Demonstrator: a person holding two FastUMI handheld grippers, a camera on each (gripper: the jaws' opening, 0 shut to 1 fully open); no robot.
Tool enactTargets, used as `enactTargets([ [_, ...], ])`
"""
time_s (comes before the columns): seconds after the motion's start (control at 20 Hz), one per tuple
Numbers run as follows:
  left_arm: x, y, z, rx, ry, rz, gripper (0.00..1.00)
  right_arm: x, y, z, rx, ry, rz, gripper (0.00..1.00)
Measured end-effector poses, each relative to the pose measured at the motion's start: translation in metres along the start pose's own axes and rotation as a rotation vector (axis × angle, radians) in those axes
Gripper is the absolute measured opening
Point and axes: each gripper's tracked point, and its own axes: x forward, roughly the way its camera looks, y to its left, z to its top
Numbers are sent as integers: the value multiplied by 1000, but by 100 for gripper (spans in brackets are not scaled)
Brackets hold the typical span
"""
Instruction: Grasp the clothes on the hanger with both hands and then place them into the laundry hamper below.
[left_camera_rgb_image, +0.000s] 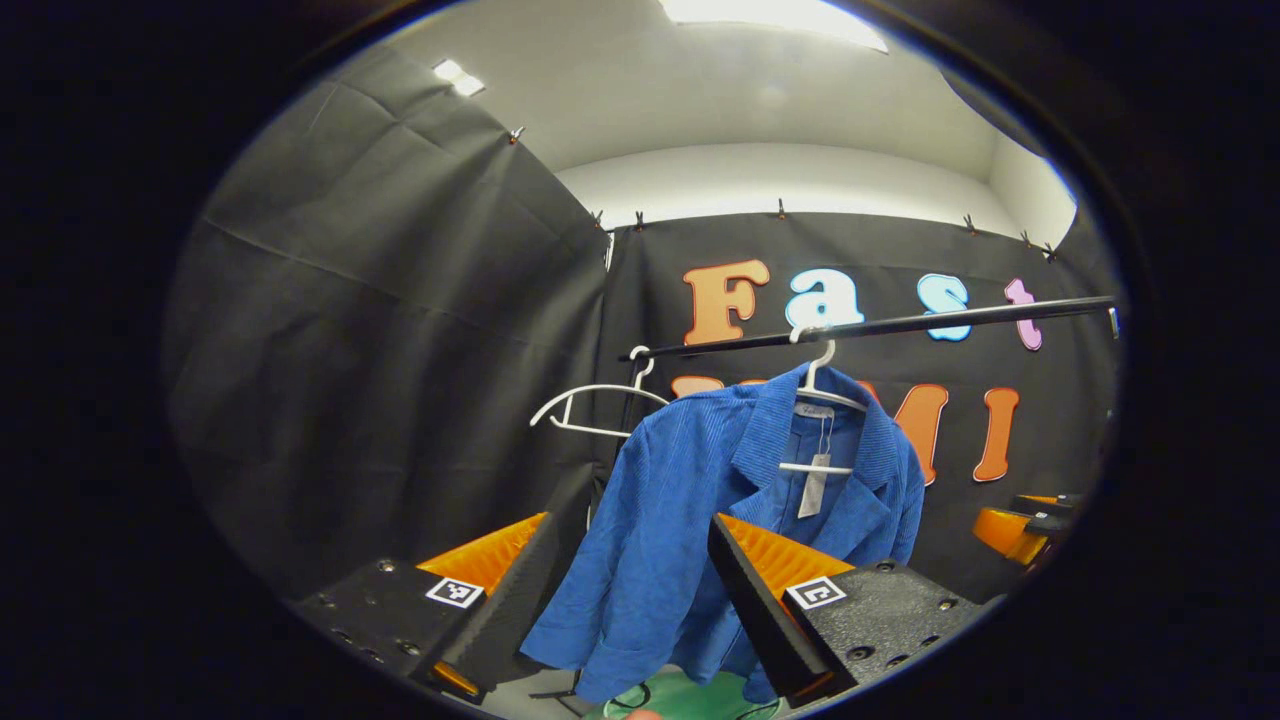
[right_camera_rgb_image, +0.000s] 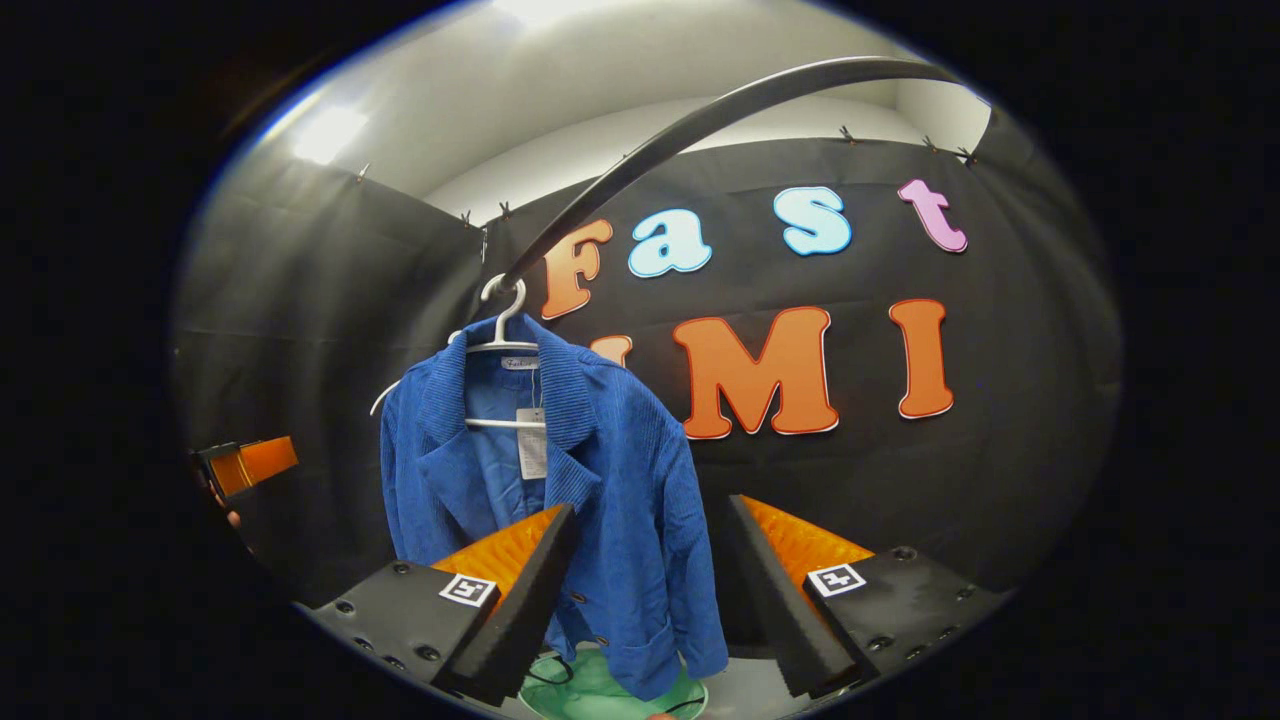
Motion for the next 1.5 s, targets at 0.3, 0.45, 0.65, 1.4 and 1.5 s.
enactTargets([
  [0.3,-5,1,-3,2,-14,6,95,1,4,0,-4,4,5,98],
  [0.45,-6,2,-3,1,-13,12,92,2,5,1,-3,-1,7,97],
  [0.65,-8,3,-3,-2,-9,21,95,5,11,0,13,-1,25,97],
  [1.4,-8,9,6,-15,-26,28,92,33,29,7,16,-16,63,98],
  [1.5,-11,17,9,-4,-27,42,95,49,39,13,7,-37,77,89],
])
